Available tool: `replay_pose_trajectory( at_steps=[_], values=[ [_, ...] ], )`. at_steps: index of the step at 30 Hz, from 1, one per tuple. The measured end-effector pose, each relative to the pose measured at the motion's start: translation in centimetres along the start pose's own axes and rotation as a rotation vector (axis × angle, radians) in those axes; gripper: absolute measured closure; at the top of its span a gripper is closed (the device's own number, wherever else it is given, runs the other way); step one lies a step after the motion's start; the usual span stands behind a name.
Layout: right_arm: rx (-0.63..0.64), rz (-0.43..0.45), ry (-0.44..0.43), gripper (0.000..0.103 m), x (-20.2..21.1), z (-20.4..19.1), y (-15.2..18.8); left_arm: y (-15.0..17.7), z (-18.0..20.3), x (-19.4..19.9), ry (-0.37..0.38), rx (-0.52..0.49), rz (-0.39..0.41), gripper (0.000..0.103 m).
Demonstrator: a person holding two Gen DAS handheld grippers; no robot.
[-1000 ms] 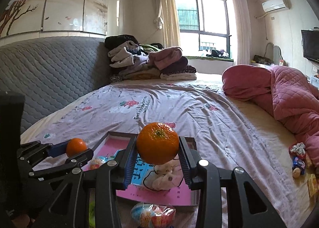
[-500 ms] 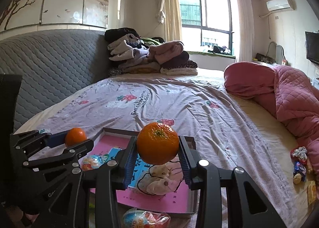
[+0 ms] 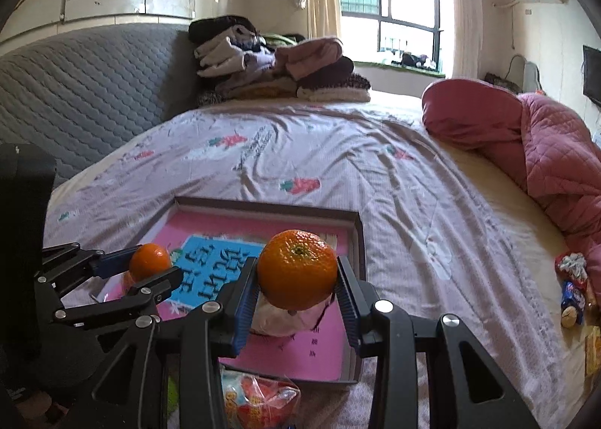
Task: Organize objects
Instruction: 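Carry the orange with the left tool while the right tool carries its orange over the tray, then lower the orange onto the tray with the left tool while the right tool lowers its orange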
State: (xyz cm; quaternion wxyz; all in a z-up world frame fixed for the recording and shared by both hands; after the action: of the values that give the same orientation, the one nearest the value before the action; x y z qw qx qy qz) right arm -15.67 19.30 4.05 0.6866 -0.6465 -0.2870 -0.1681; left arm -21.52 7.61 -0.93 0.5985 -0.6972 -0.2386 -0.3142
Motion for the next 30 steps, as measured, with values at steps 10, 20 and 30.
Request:
replay_pose_trajectory(
  at_steps=[10, 20, 30],
  values=[
    [0.006, -0.074, 0.0, 0.063, -1.4, 0.3, 1.8, 1.3, 0.4, -1.8, 0.007, -0.015, -0.049, 0.064],
    [0.017, -0.168, -0.006, 0.063, -3.1, 0.3, 3.5, 2.1, 0.8, -3.2, 0.009, -0.029, -0.09, 0.064],
    [-0.001, -0.215, -0.015, 0.063, -4.7, 0.5, 4.4, 2.9, 0.5, -4.5, 0.006, -0.029, -0.131, 0.064]
  ],
)
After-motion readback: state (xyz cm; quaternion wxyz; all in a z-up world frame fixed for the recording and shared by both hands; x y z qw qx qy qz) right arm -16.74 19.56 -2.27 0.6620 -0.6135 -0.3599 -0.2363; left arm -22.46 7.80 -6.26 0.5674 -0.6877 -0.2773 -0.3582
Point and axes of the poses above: each gripper's, at about its wrist camera, not at the fingertips, and x roughly against the way its jaws point, z to its right, y to its underside, the point moved 5 cm from there along -x, roughly the way its jaws point, and after that the axes turned 1 degree about x, right-handed, at the moved point
